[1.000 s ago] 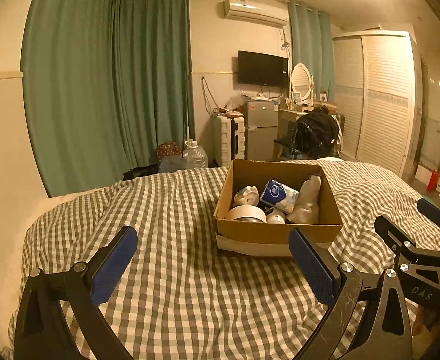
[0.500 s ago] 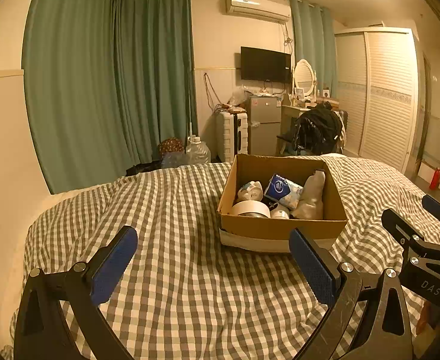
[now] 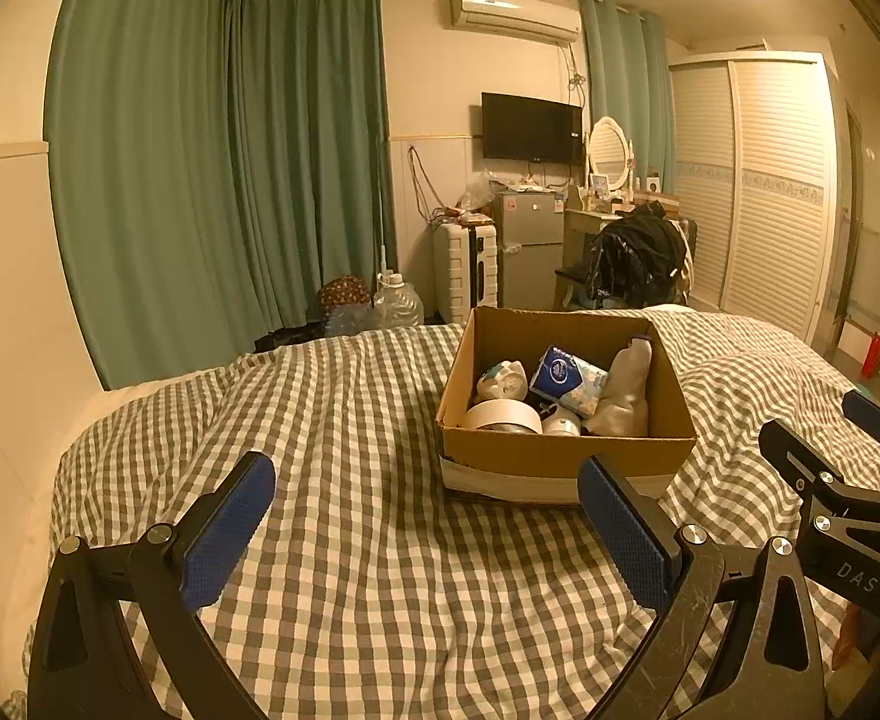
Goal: Organize objects
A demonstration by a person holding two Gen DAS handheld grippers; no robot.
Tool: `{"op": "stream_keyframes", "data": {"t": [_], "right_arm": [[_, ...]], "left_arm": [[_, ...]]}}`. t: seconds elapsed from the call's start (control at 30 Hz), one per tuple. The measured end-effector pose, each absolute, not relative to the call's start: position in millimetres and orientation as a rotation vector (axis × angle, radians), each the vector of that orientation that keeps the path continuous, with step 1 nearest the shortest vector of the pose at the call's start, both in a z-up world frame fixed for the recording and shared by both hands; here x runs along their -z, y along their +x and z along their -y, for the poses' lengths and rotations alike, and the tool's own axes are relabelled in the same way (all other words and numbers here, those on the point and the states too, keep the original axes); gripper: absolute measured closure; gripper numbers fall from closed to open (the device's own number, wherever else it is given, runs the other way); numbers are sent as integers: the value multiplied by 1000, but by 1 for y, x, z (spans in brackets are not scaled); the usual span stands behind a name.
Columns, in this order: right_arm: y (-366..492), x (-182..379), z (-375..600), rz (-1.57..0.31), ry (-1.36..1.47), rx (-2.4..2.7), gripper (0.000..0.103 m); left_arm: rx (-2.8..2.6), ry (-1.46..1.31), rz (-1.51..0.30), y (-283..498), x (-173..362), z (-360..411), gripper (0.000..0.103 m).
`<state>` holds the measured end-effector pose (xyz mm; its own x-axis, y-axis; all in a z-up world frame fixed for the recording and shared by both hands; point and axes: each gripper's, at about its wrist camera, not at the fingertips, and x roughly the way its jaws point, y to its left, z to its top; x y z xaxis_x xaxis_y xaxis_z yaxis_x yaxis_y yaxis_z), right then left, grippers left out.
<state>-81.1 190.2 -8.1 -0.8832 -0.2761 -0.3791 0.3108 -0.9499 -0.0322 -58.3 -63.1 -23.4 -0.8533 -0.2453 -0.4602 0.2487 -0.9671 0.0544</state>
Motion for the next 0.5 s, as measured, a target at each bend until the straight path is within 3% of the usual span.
{"op": "stream_keyframes", "data": {"t": [0.5], "right_arm": [[-81, 10, -190, -137, 553, 2785, 1]], "left_arm": [[2798, 696, -2, -59, 25, 63, 0]]}}
